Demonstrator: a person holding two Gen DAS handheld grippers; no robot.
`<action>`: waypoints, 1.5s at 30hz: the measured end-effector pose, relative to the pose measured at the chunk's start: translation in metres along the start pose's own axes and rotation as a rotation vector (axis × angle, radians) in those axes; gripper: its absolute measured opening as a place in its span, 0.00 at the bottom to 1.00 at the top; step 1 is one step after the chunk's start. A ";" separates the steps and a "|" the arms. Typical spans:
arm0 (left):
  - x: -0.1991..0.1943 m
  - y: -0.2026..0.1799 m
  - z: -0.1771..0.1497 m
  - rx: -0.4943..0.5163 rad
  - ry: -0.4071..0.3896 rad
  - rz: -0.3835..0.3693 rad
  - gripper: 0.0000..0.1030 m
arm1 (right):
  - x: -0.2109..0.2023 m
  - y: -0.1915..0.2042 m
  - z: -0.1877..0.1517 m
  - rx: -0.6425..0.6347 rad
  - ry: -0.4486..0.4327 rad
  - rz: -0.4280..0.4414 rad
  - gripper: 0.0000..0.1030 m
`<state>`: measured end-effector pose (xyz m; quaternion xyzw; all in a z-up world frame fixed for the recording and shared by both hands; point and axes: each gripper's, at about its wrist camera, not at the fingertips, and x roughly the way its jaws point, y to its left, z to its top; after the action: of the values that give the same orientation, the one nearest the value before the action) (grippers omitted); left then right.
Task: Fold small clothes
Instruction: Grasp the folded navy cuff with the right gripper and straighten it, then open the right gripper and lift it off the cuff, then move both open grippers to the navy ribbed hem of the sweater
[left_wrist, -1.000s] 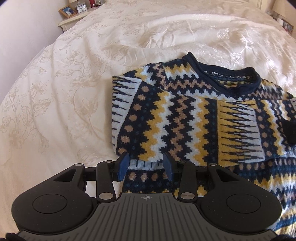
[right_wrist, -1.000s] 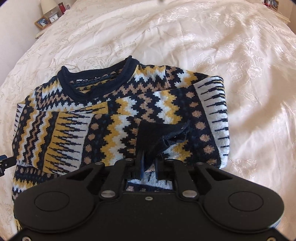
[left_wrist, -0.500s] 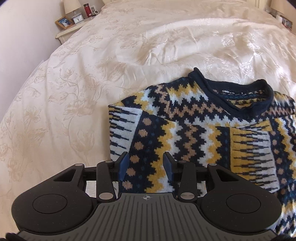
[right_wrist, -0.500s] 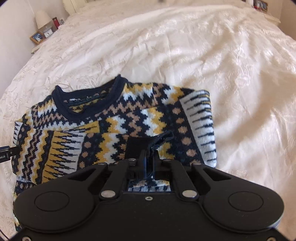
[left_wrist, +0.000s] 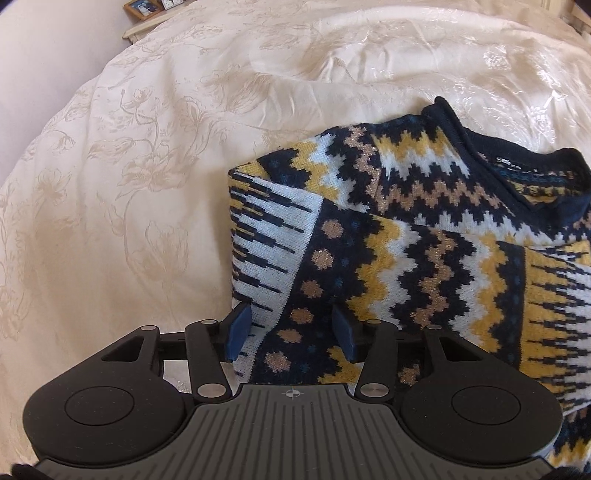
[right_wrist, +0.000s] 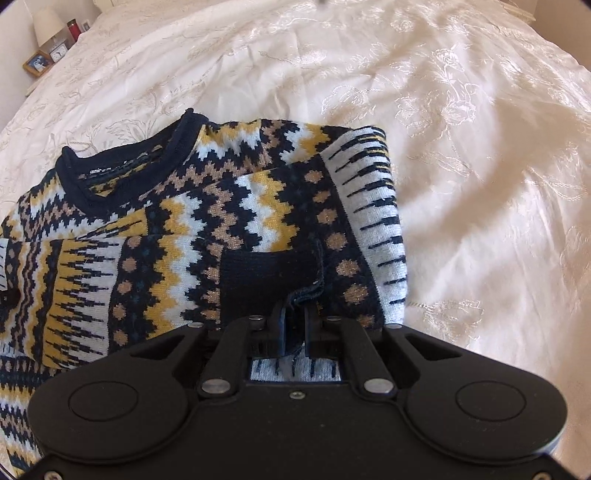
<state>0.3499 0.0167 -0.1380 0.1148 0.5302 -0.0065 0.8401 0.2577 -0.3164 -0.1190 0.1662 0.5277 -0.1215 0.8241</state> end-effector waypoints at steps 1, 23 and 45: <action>0.000 -0.001 0.001 0.005 0.004 0.010 0.51 | -0.001 0.000 0.000 0.005 -0.001 -0.003 0.18; -0.040 0.036 -0.043 0.002 0.005 0.026 0.67 | -0.065 -0.016 -0.052 0.035 -0.064 -0.116 0.87; -0.119 0.055 -0.203 0.089 0.051 -0.122 0.67 | -0.111 -0.010 -0.193 -0.049 0.089 0.043 0.88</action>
<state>0.1245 0.0975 -0.1047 0.1195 0.5567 -0.0783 0.8183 0.0477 -0.2455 -0.0947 0.1624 0.5631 -0.0834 0.8060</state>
